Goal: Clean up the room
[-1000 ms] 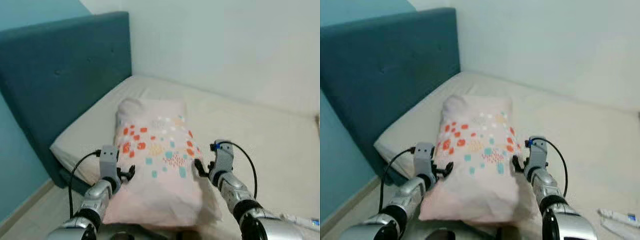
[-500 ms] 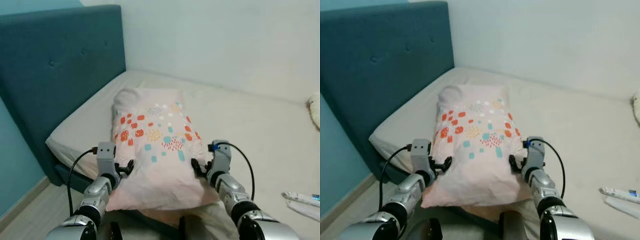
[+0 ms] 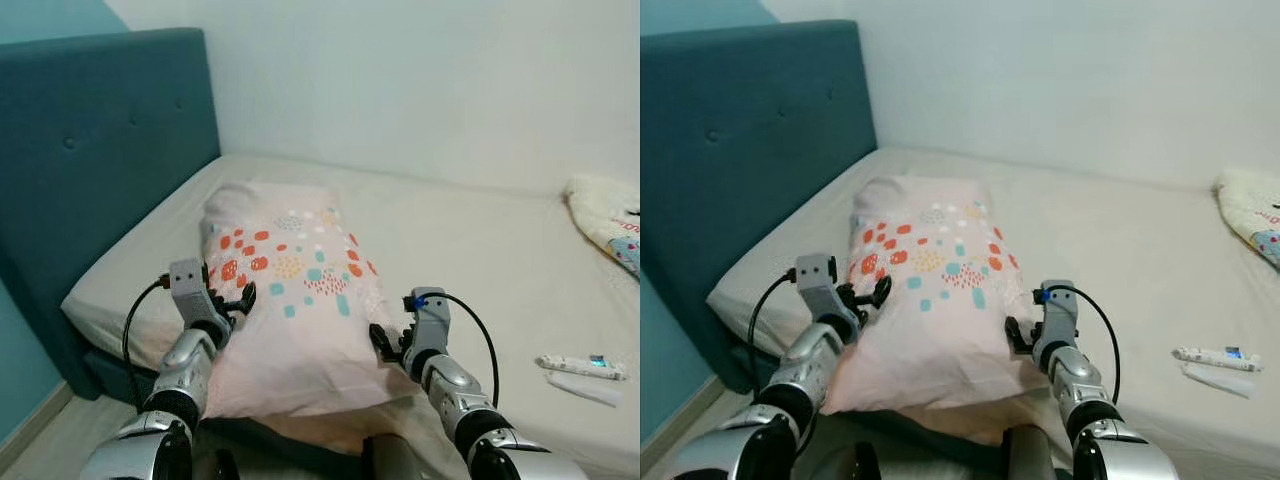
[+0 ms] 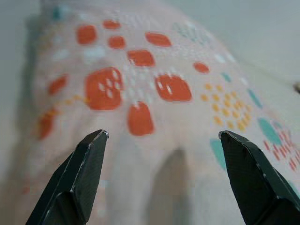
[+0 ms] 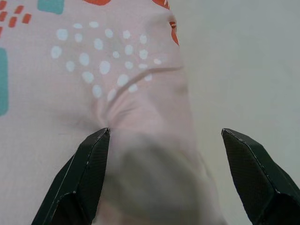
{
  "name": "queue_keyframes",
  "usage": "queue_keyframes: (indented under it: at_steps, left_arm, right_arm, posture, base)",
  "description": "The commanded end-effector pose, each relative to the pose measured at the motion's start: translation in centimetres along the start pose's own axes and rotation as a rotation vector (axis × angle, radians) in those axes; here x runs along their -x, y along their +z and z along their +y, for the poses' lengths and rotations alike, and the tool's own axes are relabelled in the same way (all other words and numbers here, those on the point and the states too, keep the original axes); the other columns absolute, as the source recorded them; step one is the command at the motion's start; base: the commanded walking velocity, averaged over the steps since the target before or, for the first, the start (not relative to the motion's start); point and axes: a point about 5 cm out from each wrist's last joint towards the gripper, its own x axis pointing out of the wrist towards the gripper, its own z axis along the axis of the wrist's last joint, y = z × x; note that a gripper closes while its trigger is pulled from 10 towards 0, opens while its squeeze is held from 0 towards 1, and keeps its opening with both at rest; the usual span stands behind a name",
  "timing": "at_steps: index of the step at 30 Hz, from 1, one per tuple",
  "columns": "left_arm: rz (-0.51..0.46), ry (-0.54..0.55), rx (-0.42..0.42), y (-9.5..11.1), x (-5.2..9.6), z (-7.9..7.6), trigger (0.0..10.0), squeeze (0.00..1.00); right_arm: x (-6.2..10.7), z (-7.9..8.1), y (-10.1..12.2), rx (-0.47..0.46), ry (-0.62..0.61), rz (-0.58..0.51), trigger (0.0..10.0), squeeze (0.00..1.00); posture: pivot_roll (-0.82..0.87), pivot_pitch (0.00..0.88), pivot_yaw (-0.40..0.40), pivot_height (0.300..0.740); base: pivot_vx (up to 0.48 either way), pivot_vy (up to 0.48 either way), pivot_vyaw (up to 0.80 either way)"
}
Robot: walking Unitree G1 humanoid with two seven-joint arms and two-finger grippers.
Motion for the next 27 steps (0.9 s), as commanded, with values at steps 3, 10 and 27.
queue_keyframes:
  at_steps: [3,10,27]
  left_arm:
    - [0.034,0.007,-0.005,-0.7,0.2,0.0,10.0,1.0]
    - [0.045,0.187,-0.065,-0.5,0.6,1.9,10.0,1.0]
    - [-0.025,0.222,0.163,0.8,0.9,3.7,10.0,0.0]
  right_arm:
    - [0.0,0.0,0.3,0.008,0.003,-0.013,10.0,0.0]
    - [0.5,-0.7,-0.5,0.003,-0.002,-0.012,10.0,0.0]
    - [1.7,-1.6,-2.5,0.005,0.001,0.004,10.0,0.0]
  posture:
    - [-0.1,0.0,-0.035,0.502]
    - [-0.14,0.0,-0.033,0.502]
    - [-0.18,0.097,-0.049,0.502]
  base:
    - [0.0,0.0,0.0]
    - [0.0,0.0,0.0]
    - [0.0,0.0,0.0]
